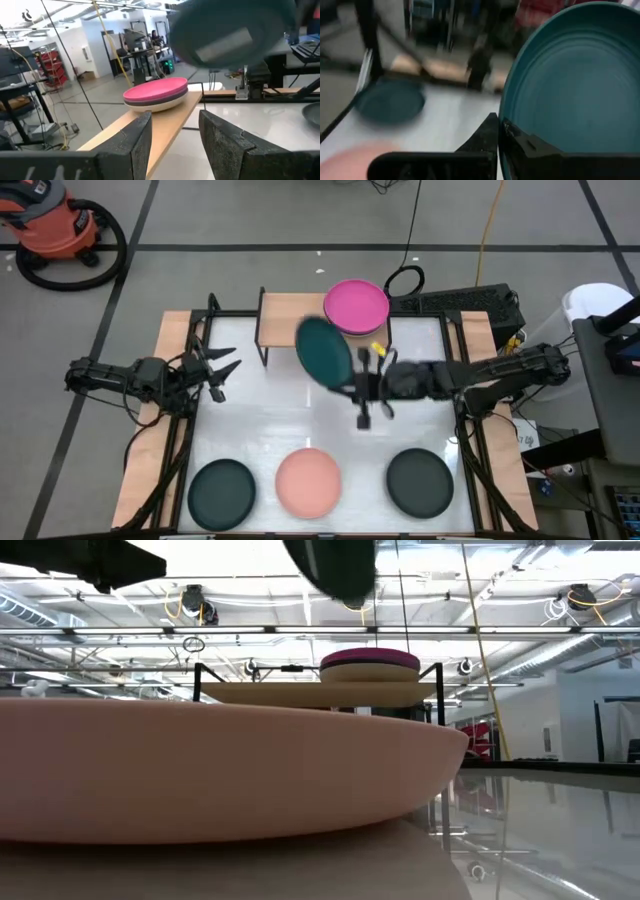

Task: Place and stack plates onto a shelf
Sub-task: Put the green plate on the shelf

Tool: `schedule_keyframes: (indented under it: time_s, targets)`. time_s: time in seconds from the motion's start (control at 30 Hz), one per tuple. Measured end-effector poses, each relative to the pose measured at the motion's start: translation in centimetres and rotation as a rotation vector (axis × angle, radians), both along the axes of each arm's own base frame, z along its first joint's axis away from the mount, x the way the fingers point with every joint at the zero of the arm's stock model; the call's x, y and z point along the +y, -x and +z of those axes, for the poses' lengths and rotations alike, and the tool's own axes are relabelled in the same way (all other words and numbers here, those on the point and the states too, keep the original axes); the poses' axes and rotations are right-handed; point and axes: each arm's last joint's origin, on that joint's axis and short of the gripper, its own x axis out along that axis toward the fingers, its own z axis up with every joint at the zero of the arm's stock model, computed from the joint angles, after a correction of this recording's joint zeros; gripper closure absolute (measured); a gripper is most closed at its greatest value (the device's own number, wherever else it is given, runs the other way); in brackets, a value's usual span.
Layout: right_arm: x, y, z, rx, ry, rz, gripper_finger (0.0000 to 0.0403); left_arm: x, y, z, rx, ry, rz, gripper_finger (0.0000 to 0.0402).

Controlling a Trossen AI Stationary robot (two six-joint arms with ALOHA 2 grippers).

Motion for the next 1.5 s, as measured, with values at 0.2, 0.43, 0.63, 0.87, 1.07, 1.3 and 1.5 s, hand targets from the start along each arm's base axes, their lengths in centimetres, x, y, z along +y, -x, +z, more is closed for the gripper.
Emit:
schedule_keyframes:
  time_s: [0.2, 0.43, 0.63, 0.87, 1.07, 1.3, 1.5]
  targets:
    - [-5.1, -2.9, 1.5, -0.125, 0.045, 0.035, 0.0402, 0.0, 0.0, 0.0, 0.005, -0.003, 0.000, 0.0234]
    - [-9.7, -7.3, -0.3, -0.078, 0.020, 0.081, 0.0403, 0.0, 0.0, -0.3, 0.032, -0.013, 0.018, 0.0234]
    - [-11.7, -9.5, -4.1, 0.012, 0.027, 0.101, 0.0403, 0.0, 0.0, -0.4, 0.047, -0.008, 0.018, 0.0234]
    - [-12.9, -10.7, -6.9, 0.075, 0.014, 0.105, 0.0403, 0.0, 0.0, -0.4, 0.043, 0.000, 0.017, 0.0234]
    - [-13.5, -10.9, -8.2, 0.133, 0.026, 0.075, 0.0403, 0.0, 0.0, -0.4, 0.040, 0.008, 0.017, 0.0234]
    - [-14.0, -10.7, -8.4, 0.164, 0.017, 0.032, 0.0403, 0.0, 0.0, -0.4, 0.040, 0.008, 0.017, 0.0234]
    - [-14.2, -10.6, -8.6, 0.189, 0.033, -0.005, 0.0391, 0.0, 0.0, -0.4, 0.037, 0.013, 0.016, 0.0234]
